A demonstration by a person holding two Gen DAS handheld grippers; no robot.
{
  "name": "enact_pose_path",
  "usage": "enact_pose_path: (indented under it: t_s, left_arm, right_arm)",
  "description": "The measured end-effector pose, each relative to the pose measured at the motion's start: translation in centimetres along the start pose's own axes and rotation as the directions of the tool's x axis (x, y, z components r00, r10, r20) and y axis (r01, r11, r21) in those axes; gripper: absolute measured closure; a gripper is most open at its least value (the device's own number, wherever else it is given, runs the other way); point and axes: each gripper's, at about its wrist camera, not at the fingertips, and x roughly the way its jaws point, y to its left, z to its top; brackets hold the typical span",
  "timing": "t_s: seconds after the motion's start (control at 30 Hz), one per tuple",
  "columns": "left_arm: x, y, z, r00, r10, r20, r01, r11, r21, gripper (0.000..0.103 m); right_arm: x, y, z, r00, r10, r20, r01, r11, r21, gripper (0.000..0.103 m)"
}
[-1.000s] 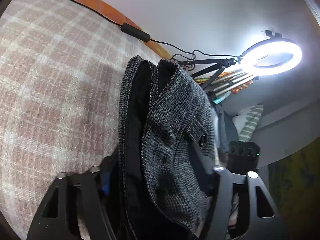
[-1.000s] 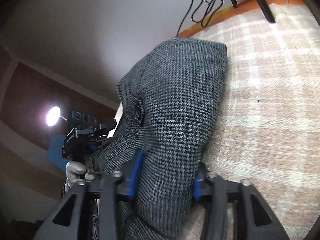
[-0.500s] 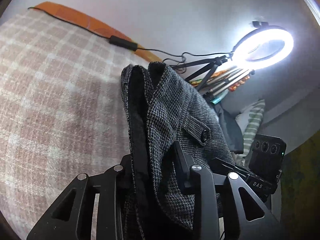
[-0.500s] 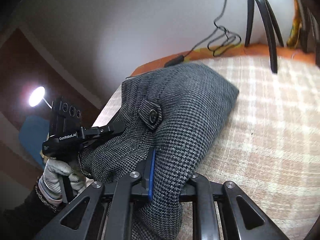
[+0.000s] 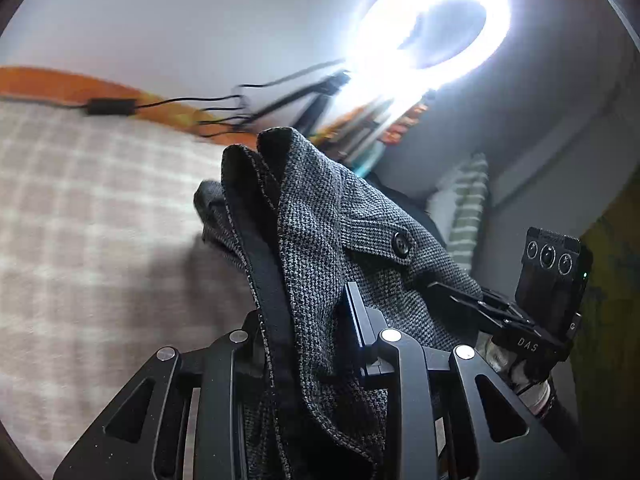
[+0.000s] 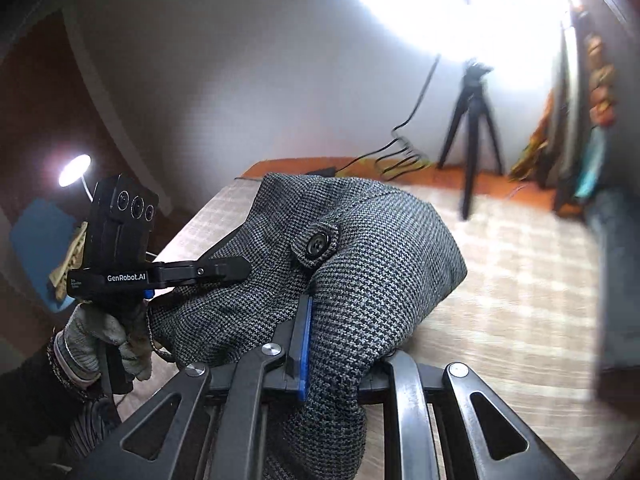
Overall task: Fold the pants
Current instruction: 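Lift the folded trousers with both tools and carry them toward the striped pillow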
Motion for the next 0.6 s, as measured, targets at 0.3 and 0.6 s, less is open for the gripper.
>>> enact_pose_path:
  t_s: [0.3,0.6]
  left_arm:
    - [7.0,-7.4,2.4,0.995,-0.097,-0.003,0.096,0.989,0.109,0.077]
    - [15.9,-14.6,5.8,0.988,-0.154,0.001,0.151,0.967,0.207,0.077]
  right_arm:
    - [-9.9,-5.3,0.1,0.985,-0.159,0.066,0.16,0.987,-0.025,0.09]
    - [-16.0,-12.5,1.5,0.939,-0.325,0.108,0.331,0.943,-0.043,0.091]
